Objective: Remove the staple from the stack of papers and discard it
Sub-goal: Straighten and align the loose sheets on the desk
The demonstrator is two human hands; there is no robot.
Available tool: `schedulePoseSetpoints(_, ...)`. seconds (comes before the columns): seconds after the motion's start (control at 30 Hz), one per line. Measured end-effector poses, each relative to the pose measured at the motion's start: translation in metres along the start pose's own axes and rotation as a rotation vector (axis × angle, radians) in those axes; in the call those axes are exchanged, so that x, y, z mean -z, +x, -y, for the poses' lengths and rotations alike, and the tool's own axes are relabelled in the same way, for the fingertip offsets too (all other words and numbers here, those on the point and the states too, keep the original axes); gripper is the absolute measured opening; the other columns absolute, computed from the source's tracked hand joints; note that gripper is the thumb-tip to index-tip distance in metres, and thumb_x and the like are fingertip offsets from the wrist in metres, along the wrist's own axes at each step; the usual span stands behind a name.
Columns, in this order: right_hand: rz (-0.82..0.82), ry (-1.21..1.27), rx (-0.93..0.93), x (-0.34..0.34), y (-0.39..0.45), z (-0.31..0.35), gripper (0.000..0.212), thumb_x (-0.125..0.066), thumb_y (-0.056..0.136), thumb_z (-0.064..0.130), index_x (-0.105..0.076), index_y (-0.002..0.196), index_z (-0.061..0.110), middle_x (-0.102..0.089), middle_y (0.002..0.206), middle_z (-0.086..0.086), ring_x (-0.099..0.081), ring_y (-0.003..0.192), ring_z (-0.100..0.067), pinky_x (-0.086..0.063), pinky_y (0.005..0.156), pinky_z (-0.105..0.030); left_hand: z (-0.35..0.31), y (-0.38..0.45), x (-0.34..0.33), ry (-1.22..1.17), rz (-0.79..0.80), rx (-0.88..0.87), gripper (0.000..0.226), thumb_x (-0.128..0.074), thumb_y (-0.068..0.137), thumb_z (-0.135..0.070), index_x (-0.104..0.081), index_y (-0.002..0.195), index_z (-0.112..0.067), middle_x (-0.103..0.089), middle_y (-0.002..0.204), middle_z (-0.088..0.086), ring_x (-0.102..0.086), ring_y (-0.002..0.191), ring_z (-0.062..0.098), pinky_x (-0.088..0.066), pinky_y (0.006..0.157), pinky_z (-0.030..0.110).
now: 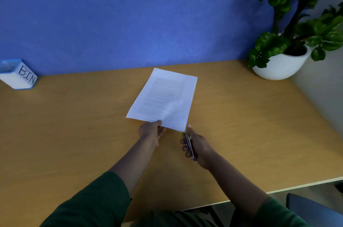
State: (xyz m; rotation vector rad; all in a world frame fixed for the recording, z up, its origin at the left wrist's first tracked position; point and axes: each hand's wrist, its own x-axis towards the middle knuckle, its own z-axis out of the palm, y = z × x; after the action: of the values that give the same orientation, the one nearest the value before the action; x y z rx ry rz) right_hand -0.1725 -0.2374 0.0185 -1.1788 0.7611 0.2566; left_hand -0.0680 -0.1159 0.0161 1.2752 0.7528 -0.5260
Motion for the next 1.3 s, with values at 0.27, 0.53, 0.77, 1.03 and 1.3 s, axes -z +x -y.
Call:
schedulePoseSetpoints(0.27, 0.174, 0.199, -0.164, -0.002, 0.002, -0.002, 0.044, -0.043, 0.092, 0.052, -0.062, 0.087, 0.013, -0.061, 0.072, -0.002, -0.052, 0.055, -0.013, -0.043, 0.047, -0.023, -0.004, -0.009, -0.008, -0.075, -0.029, -0.047, 0.008, -0.065, 0.083, 0.003, -0.058, 0.084, -0.001, -0.062, 0.081, 0.007, -0.061, 0.066, 0.017, -0.057, 0.056, 0.025)
schedulePoseSetpoints(0.53, 0.315, 0.335, -0.16, 0.001, 0.006, -0.004, 0.046, -0.037, 0.093, 0.053, -0.064, 0.095, 0.016, -0.063, 0.072, 0.005, -0.055, 0.052, -0.007, -0.045, 0.047, -0.02, -0.004, -0.013, -0.008, -0.045, -0.058, -0.112, 0.021, -0.064, 0.083, 0.004, -0.054, 0.068, -0.008, -0.059, 0.073, 0.007, -0.057, 0.06, 0.018, -0.055, 0.045, 0.022)
schedulePoseSetpoints(0.77, 0.306, 0.379, -0.182, -0.002, 0.011, -0.005, 0.056, -0.031, 0.094, 0.056, -0.063, 0.098, 0.01, -0.062, 0.069, 0.002, -0.052, 0.047, -0.008, -0.042, 0.041, -0.018, -0.004, -0.013, -0.007, -0.045, -0.063, -0.125, 0.021, -0.064, 0.083, 0.003, -0.054, 0.069, -0.008, -0.059, 0.074, 0.006, -0.058, 0.061, 0.018, -0.054, 0.044, 0.02)
schedulePoseSetpoints(1.03, 0.231, 0.313, -0.157, -0.002, 0.009, -0.006, 0.042, -0.045, 0.09, 0.053, -0.061, 0.087, 0.015, -0.056, 0.066, -0.002, -0.042, 0.037, -0.007, -0.032, 0.034, -0.016, -0.006, -0.014, -0.006, -0.042, -0.056, -0.118, 0.019, -0.064, 0.083, 0.003, -0.055, 0.07, -0.008, -0.059, 0.076, 0.006, -0.059, 0.064, 0.017, -0.055, 0.049, 0.023)
schedulePoseSetpoints(1.3, -0.031, -0.325, 0.078, -0.007, 0.001, -0.016, 0.024, -0.06, 0.089, 0.027, -0.049, 0.102, 0.01, -0.057, 0.078, 0.0, -0.053, 0.064, -0.008, -0.043, 0.051, -0.018, -0.009, -0.014, -0.005, -0.048, -0.056, -0.1, 0.019, -0.065, 0.082, 0.004, -0.054, 0.07, -0.007, -0.058, 0.076, 0.007, -0.058, 0.063, 0.017, -0.056, 0.045, 0.02)
